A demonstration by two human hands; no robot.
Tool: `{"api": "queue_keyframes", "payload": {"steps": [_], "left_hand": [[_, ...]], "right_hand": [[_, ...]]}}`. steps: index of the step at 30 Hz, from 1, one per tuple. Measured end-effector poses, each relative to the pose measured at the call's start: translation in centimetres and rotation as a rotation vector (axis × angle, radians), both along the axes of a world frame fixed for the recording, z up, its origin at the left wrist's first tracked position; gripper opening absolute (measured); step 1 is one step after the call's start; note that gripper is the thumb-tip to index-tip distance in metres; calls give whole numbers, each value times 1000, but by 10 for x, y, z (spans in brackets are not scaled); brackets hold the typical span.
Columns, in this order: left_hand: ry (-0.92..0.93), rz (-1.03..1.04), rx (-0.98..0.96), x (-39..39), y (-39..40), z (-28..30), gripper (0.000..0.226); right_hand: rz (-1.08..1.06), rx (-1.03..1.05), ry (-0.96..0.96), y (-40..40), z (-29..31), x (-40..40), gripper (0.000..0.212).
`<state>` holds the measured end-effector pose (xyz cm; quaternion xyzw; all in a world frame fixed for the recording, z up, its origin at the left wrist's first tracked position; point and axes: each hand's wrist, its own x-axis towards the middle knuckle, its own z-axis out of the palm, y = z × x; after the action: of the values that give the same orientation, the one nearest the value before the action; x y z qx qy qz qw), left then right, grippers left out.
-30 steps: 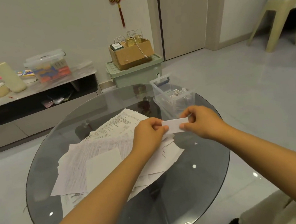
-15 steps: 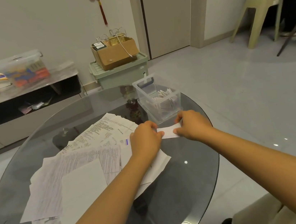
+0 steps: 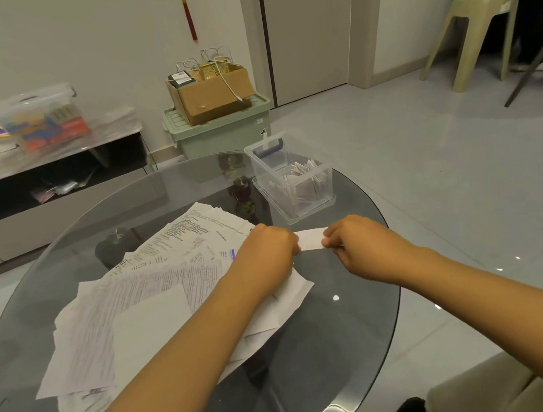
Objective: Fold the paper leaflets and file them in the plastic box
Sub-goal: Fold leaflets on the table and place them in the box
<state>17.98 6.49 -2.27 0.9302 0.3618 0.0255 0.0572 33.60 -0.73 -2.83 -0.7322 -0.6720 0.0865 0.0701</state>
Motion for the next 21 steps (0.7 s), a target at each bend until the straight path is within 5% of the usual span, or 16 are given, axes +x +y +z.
{"api": "queue_keyframes", "payload": {"steps": [11, 21], "left_hand": [[-366, 248, -120, -40, -42, 50, 36], [-150, 415, -100, -107, -92, 51, 35]], "right_hand": [[10, 192, 127, -22, 40, -14, 28], [213, 141, 240, -29, 47, -74, 29]]}}
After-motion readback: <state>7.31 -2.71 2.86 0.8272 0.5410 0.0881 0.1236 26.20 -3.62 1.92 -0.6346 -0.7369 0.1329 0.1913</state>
